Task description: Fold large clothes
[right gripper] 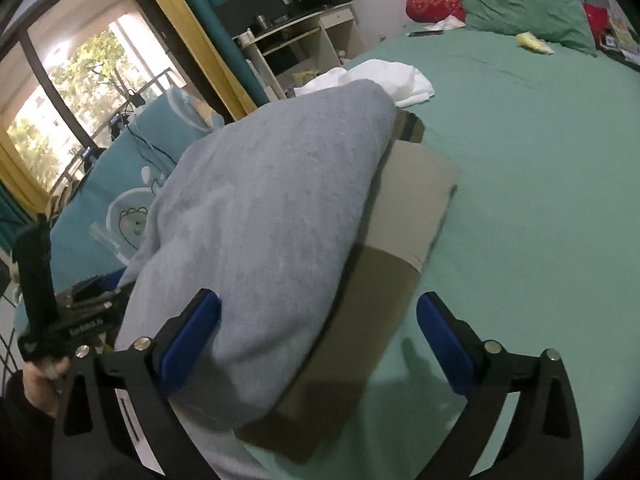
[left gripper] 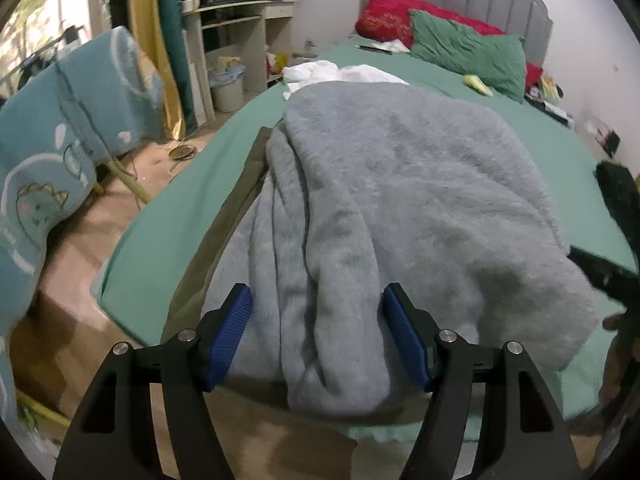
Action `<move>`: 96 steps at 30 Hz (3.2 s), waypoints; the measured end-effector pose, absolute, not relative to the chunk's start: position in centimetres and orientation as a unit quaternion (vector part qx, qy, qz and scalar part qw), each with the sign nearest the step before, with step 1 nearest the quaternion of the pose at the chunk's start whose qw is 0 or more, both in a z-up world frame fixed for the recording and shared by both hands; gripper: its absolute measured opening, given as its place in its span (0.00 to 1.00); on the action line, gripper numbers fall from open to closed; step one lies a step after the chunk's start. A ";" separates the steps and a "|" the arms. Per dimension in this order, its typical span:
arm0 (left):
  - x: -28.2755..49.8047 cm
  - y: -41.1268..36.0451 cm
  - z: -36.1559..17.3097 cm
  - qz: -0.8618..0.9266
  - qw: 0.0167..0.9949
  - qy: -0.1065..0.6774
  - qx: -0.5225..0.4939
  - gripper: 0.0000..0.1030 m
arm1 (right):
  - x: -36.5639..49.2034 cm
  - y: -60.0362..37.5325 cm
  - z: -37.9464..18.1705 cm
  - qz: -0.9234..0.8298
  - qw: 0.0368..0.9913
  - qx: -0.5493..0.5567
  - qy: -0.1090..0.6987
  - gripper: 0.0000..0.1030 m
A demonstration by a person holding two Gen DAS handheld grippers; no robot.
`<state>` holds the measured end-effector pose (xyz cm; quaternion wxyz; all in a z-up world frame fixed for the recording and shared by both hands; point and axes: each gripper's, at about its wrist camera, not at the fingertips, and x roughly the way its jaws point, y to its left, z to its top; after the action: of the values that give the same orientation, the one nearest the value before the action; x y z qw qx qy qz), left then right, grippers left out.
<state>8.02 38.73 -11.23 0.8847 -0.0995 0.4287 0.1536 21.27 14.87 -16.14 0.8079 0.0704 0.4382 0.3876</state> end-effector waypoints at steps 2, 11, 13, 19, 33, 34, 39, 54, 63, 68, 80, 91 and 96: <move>7.2 38.2 -10.7 0.157 0.886 0.424 -0.103 0.69 | 20.7 14.1 -16.3 0.385 0.810 0.062 0.439 0.96; 3.8 33.4 -8.3 0.149 0.903 0.386 -0.115 0.69 | 18.4 11.0 -16.5 0.381 0.804 0.045 0.454 0.96; 3.3 32.0 -7.7 0.145 0.906 0.381 -0.116 0.69 | 17.8 9.6 -16.5 0.379 0.804 0.047 0.455 0.96; 3.0 27.3 -7.1 0.133 0.910 0.382 -0.091 0.69 | 16.4 5.3 -16.6 0.364 0.809 0.057 0.458 0.96; 3.3 16.4 -5.6 0.080 0.918 0.383 -0.059 0.69 | 15.4 -6.7 -16.9 0.286 0.833 0.130 0.455 0.96; 3.4 15.8 -5.5 0.076 0.920 0.382 -0.056 0.69 | 15.3 -7.4 -16.7 0.280 0.836 0.135 0.452 0.96; 3.6 13.4 -4.4 0.069 0.924 0.372 -0.062 0.70 | 15.2 -11.4 -15.0 0.257 0.852 0.151 0.430 0.96; 2.8 8.5 1.4 0.060 0.944 0.322 -0.037 0.70 | 12.9 -22.8 -9.1 0.161 0.903 0.155 0.367 0.96; 0.8 7.1 5.5 0.056 0.962 0.266 -0.035 0.70 | 10.1 -26.0 -4.2 0.140 0.931 0.141 0.306 0.96; -1.2 6.6 8.3 0.065 0.975 0.212 -0.022 0.80 | 7.6 -26.1 -0.5 0.122 0.953 0.106 0.258 0.96; -4.9 6.9 12.3 0.025 0.993 0.112 -0.031 0.84 | 3.7 -24.0 5.7 0.119 0.978 0.064 0.161 0.99; -4.2 9.0 10.5 0.031 0.990 0.131 -0.045 0.84 | 5.1 -20.9 3.5 0.149 0.969 0.046 0.193 0.99; -3.2 10.0 9.7 0.034 0.987 0.147 -0.049 0.84 | 5.6 -20.2 2.6 0.150 0.966 0.045 0.205 0.99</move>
<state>-3.18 10.02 9.72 0.9874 -0.0494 0.1468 0.0336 5.60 -20.20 2.57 0.9660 0.0446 0.2054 0.1504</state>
